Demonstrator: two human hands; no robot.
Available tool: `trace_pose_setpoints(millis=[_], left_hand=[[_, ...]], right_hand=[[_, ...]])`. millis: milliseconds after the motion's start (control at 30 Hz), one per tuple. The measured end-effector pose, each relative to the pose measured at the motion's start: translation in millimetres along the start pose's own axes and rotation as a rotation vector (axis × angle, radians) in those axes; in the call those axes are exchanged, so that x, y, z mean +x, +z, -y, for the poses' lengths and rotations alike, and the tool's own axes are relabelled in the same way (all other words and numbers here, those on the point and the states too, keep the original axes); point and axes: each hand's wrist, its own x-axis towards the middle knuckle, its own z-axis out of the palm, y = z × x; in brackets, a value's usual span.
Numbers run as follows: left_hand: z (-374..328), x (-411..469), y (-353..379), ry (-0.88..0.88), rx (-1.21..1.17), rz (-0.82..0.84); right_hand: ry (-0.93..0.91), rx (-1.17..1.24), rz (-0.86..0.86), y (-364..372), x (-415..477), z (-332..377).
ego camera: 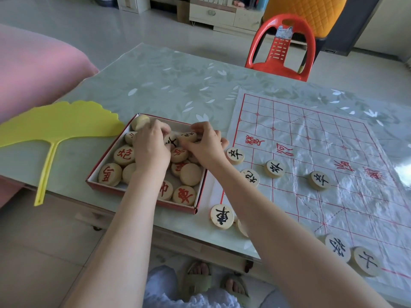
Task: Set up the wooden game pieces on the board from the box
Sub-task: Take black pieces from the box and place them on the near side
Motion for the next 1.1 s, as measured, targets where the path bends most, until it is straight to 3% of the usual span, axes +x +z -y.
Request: trace_pose_setpoints(millis=[233, 400, 533, 700, 900, 1100], left_hand=[[-5.3, -6.4, -6.2, -0.042, -0.217, 0.028], [-12.7, -16.8, -26.6, -0.145, -0.647, 0.19], [-21.3, -38.0, -31.6, -0.261, -0.83, 0.296], [-47.3, -59.7, -28.1, -0.209, -0.695, 0.303], [-107.4, -87.2, -12.0, -0.021, -0.553, 0.32], [-150.4, -104.4, 10.4, 0.082, -0.515, 0.357]], right_hand=[[-0.093, 0.298, 0.026, -19.8, -23.8, -14.4], [-0.134, 0.313, 0.049, -48.8, -48.3, -20.3], [-0.146, 0.305, 0.03, -75.2, -71.1, -21.8], [-0.07, 0.285, -0.04, -107.0, -96.0, -42.4], [0.057, 0.269, -0.101, -142.9, -125.2, -75.9], [0.131, 0.235, -0.203, -176.5, -140.4, -105.6]])
